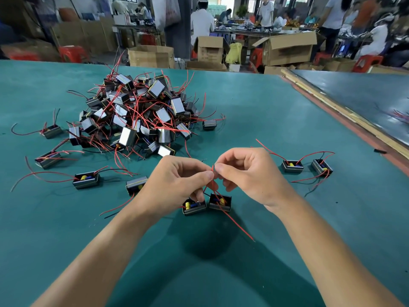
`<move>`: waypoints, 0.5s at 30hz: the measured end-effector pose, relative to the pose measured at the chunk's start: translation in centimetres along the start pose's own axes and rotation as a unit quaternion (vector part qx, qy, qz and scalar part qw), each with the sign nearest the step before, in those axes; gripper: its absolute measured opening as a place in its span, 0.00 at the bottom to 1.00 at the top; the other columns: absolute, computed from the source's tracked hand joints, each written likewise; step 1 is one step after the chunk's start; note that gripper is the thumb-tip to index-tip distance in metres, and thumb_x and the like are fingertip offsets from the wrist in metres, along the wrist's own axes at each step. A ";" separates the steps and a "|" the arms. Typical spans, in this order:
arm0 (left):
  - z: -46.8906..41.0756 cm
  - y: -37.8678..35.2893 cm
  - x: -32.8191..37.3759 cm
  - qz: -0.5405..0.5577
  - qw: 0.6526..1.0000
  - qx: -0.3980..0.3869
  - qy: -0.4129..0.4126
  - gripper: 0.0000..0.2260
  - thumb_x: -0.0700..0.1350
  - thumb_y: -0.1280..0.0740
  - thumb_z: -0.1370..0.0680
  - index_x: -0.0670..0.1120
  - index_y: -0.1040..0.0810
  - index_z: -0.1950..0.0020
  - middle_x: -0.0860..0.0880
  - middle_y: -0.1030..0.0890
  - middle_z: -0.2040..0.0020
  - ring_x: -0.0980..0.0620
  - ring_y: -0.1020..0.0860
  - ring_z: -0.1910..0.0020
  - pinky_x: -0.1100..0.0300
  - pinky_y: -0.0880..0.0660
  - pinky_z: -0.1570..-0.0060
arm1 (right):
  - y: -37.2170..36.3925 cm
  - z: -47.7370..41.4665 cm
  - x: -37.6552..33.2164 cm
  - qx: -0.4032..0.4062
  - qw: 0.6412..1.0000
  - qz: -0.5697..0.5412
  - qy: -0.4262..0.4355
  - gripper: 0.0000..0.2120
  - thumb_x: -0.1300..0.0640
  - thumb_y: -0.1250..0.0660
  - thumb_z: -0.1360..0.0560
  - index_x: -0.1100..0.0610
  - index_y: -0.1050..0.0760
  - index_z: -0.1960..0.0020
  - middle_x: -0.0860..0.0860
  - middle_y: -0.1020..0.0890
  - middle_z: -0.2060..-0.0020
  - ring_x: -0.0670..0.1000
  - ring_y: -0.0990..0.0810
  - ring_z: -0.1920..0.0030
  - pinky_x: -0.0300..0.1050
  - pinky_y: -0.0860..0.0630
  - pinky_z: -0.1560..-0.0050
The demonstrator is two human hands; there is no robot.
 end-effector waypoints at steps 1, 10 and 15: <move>0.0 0.0 0.0 -0.003 1.000 -0.001 -0.002 0.08 0.37 0.32 0.22 0.43 0.15 0.58 0.45 0.15 0.63 0.51 0.25 0.73 0.60 0.23 0.68 | 0.0 0.0 0.0 -0.002 1.000 0.003 -0.003 0.09 0.63 0.29 0.24 0.55 0.18 0.62 0.52 0.17 0.68 0.48 0.22 0.69 0.40 0.23 0.67; 0.1 -0.1 -0.1 -0.084 0.996 0.005 -0.022 0.09 0.39 0.31 0.22 0.49 0.15 0.59 0.50 0.16 0.66 0.53 0.26 0.74 0.59 0.27 0.71 | -0.2 0.3 -0.8 -0.011 0.999 0.023 0.025 0.07 0.59 0.32 0.27 0.59 0.17 0.61 0.54 0.16 0.68 0.50 0.23 0.68 0.45 0.22 0.66; 0.1 -0.3 -0.2 -0.081 0.997 -0.005 -0.013 0.09 0.40 0.31 0.22 0.49 0.15 0.60 0.50 0.16 0.66 0.52 0.27 0.74 0.59 0.28 0.71 | -0.1 0.3 -0.9 -0.046 0.995 0.069 0.053 0.08 0.67 0.31 0.26 0.56 0.18 0.59 0.48 0.16 0.66 0.52 0.19 0.63 0.41 0.21 0.63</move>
Point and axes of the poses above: each hand's wrist, its own z-axis away from the middle knuckle, its own y-axis out of the back of the hand, x = y × z, the point moved 6 cm from there along -z, towards the middle knuckle
